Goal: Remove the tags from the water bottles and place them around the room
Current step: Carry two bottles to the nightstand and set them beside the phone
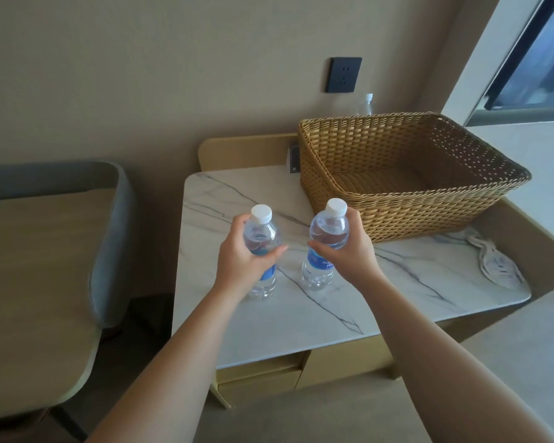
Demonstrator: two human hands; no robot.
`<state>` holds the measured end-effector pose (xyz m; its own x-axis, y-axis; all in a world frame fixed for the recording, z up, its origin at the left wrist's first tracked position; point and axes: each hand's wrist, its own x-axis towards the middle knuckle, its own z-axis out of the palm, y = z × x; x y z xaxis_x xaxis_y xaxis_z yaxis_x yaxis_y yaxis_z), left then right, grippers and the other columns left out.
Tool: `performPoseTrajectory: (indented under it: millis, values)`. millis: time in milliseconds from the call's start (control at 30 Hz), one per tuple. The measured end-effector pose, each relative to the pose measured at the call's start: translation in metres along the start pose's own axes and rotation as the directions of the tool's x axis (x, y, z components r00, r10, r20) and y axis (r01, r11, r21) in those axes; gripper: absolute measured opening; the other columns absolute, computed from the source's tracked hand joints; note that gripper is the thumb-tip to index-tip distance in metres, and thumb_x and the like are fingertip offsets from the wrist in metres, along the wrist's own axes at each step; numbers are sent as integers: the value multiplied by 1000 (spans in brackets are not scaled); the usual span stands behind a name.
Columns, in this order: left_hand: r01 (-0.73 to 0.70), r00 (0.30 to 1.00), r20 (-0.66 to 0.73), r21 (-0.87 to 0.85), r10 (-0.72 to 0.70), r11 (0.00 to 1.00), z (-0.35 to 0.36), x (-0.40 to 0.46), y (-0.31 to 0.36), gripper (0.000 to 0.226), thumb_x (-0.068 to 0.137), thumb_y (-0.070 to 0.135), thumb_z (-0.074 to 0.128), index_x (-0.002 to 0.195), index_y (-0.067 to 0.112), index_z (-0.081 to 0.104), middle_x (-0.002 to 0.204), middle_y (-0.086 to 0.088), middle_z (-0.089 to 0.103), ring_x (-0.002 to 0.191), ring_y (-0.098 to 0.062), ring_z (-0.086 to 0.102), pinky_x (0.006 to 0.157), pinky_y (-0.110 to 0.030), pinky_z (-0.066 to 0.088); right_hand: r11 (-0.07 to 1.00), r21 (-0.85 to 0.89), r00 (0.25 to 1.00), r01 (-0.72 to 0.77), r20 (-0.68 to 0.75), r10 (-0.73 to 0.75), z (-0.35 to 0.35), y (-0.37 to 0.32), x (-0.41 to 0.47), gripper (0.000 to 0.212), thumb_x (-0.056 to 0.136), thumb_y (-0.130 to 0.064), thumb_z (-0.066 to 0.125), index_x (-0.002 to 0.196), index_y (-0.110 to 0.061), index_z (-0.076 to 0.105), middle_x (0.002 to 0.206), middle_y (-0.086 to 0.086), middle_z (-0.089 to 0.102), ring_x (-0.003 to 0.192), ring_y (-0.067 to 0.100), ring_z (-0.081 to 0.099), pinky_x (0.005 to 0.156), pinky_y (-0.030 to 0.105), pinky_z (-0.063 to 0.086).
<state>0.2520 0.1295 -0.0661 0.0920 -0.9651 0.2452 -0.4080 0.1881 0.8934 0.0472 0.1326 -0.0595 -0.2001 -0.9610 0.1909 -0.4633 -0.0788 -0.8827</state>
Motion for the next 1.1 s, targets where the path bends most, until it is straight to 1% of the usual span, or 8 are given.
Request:
performPoseTrajectory:
  millis: [167, 367, 533, 600, 667, 800, 933, 1100]
  values:
    - [-120, 992, -40, 65, 122, 991, 14, -10, 10, 65, 62, 35, 88, 114, 18, 52, 101, 7, 61, 89, -15, 59, 74, -30, 51, 1000, -6, 991, 3, -132, -4, -18, 4, -14, 64, 61, -43, 80, 104, -56, 34, 99, -44, 53, 93, -19, 52, 65, 13, 39]
    - [-221, 962, 156, -47, 226, 974, 60, -17, 43, 63, 61, 47, 82, 111, 26, 50, 101, 8, 63, 88, -11, 58, 72, -18, 47, 999, -39, 956, -30, -293, 17, -69, 19, -42, 58, 56, -58, 76, 103, -55, 43, 98, -36, 60, 89, -12, 60, 67, 13, 42]
    - [-209, 886, 372, -214, 277, 954, 126, -34, 81, 62, 62, 49, 80, 111, 24, 50, 102, 4, 65, 93, -16, 63, 79, -40, 53, 994, -43, 876, -104, -477, 71, -129, 44, -81, 65, 53, -59, 79, 108, -48, 47, 99, -32, 64, 83, -12, 64, 65, 3, 44]
    - [-196, 840, 453, -261, 300, 945, 157, -46, 97, 64, 63, 49, 80, 113, 24, 50, 103, 3, 64, 95, -17, 62, 81, -45, 53, 987, -57, 824, -147, -559, 91, -157, 56, -100, 67, 52, -60, 78, 110, -44, 48, 99, -33, 64, 85, -14, 62, 66, 0, 43]
    - [-194, 778, 536, -290, 327, 937, 190, -61, 112, 65, 63, 52, 80, 114, 28, 48, 106, 4, 63, 96, -16, 63, 81, -46, 53, 978, -51, 772, -202, -622, 127, -186, 68, -120, 66, 51, -60, 78, 108, -42, 50, 97, -28, 67, 83, -10, 65, 66, 7, 47]
    - [-220, 664, 640, -327, 387, 919, 260, -102, 148, 70, 61, 55, 79, 116, 29, 47, 107, 5, 65, 94, -15, 65, 80, -44, 54, 951, -40, 642, -306, -746, 175, -249, 98, -166, 65, 52, -62, 79, 107, -47, 48, 95, -27, 68, 80, -6, 67, 67, 7, 49]
    - [-216, 535, 713, -403, 453, 889, 337, -155, 191, 70, 62, 53, 79, 119, 28, 46, 111, 6, 64, 96, -13, 64, 85, -43, 54, 912, -12, 513, -410, -830, 219, -320, 134, -216, 71, 53, -65, 78, 111, -41, 46, 100, -12, 71, 87, 6, 70, 79, 28, 56]
    - [-233, 375, 764, -471, 525, 851, 439, -240, 248, 66, 64, 53, 80, 115, 32, 44, 108, 13, 62, 95, 2, 61, 85, -28, 53, 856, -25, 343, -516, -922, 179, -420, 172, -288, 68, 55, -67, 76, 111, -45, 43, 99, -8, 70, 85, 11, 69, 74, 27, 54]
